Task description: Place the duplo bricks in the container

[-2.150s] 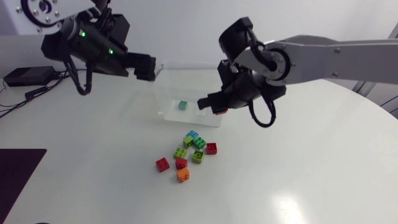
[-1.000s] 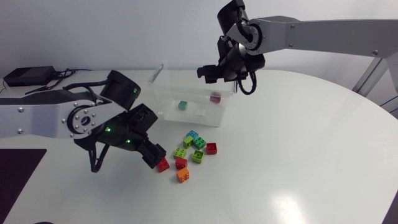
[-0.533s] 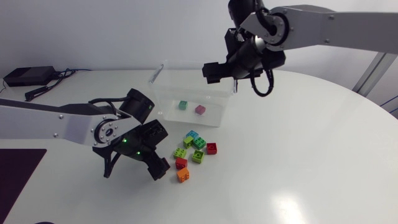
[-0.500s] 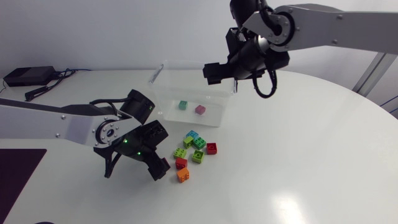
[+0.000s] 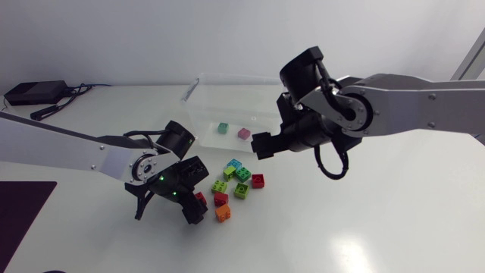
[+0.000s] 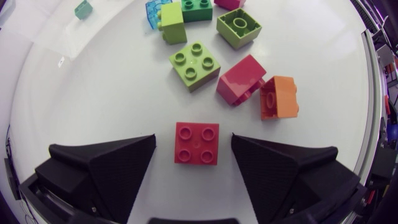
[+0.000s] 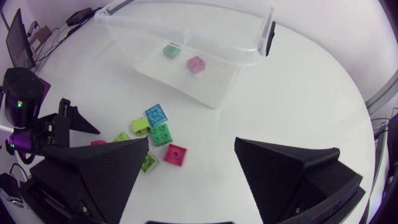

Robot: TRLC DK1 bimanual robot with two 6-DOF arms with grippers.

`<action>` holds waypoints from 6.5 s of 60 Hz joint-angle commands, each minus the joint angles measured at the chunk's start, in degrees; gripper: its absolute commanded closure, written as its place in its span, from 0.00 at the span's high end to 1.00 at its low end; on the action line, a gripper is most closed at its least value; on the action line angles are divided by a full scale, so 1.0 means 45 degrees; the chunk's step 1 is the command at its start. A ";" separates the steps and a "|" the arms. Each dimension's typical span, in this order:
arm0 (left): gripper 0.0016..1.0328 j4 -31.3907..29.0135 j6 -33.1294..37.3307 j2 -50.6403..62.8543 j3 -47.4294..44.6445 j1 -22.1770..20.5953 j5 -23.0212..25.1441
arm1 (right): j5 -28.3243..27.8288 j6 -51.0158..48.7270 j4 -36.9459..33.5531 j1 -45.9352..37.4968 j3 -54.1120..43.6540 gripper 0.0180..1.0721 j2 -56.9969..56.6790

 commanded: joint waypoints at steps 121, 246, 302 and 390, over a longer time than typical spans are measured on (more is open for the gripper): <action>0.20 0.1322 -0.6261 0.0373 0.7642 0.1536 -0.1320 | -0.0230 0.1694 -0.1256 0.0198 0.2111 0.39 0.5751; 0.89 -0.2838 -0.5753 -0.2693 0.1568 -0.1823 -0.0305 | 0.0649 0.0014 -0.1646 -0.1755 0.9026 0.66 0.6298; 0.89 -0.1920 -0.6105 0.1467 0.3853 -0.1003 -0.0031 | 0.0747 0.0541 -0.0279 -0.0075 0.0901 0.94 0.0146; 0.20 -0.0768 -0.6378 0.0685 0.2778 -0.0378 0.0008 | -0.4898 -0.2369 0.1830 -0.0016 -0.2459 0.95 0.0341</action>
